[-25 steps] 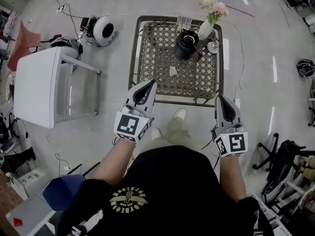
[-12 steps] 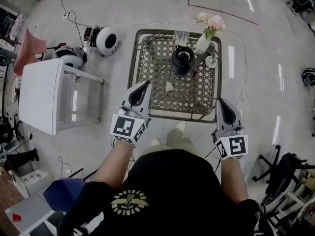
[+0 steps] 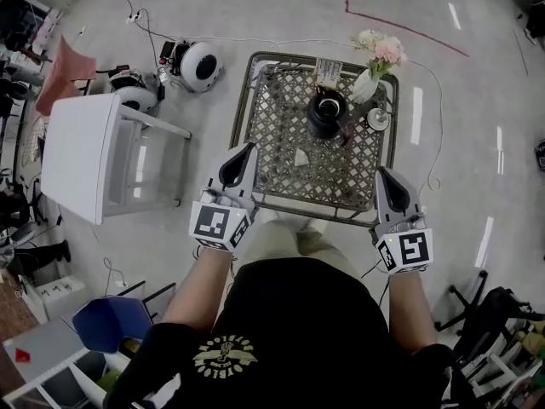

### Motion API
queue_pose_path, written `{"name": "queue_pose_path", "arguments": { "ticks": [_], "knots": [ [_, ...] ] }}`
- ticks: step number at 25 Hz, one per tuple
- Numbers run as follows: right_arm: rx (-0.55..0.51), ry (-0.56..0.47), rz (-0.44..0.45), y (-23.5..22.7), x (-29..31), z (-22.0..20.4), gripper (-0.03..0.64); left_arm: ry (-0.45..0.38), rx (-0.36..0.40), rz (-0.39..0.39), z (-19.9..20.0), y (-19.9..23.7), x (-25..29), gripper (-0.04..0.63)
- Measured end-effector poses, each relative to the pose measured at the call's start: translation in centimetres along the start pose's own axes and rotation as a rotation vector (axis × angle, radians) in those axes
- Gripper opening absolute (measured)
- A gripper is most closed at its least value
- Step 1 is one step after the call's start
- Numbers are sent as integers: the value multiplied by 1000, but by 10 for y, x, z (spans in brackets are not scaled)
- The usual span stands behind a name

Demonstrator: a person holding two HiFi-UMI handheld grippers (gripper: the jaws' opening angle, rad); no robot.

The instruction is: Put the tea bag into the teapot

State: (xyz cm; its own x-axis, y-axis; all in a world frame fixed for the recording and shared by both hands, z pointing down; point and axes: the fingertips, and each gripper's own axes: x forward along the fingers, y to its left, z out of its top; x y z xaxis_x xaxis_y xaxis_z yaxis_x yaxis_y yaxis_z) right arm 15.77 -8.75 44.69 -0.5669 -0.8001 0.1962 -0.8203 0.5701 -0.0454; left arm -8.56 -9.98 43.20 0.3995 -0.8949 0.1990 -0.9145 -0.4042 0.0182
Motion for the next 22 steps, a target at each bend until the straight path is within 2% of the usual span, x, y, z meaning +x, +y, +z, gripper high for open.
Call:
{"name": "queue_pose_path", "arguments": {
  "ticks": [7, 11, 16, 17, 20, 22],
  "knots": [
    [17, 42, 35, 19, 34, -10, 5, 53, -6, -6, -21, 18, 2, 8],
    [36, 79, 47, 33, 54, -14, 5, 92, -15, -48, -32, 26, 10, 8],
    [55, 127, 33, 43, 82, -23, 9, 102, -13, -109, -31, 40, 30, 8],
    [60, 132, 33, 46, 86, -23, 20, 103, -11, -121, -30, 43, 34, 8],
    [89, 176, 51, 56, 102, -31, 138, 113, -11, -157, -33, 55, 50, 8],
    [111, 214, 55, 61, 111, -40, 183, 123, -25, -184, -37, 60, 63, 8]
  ]
}}
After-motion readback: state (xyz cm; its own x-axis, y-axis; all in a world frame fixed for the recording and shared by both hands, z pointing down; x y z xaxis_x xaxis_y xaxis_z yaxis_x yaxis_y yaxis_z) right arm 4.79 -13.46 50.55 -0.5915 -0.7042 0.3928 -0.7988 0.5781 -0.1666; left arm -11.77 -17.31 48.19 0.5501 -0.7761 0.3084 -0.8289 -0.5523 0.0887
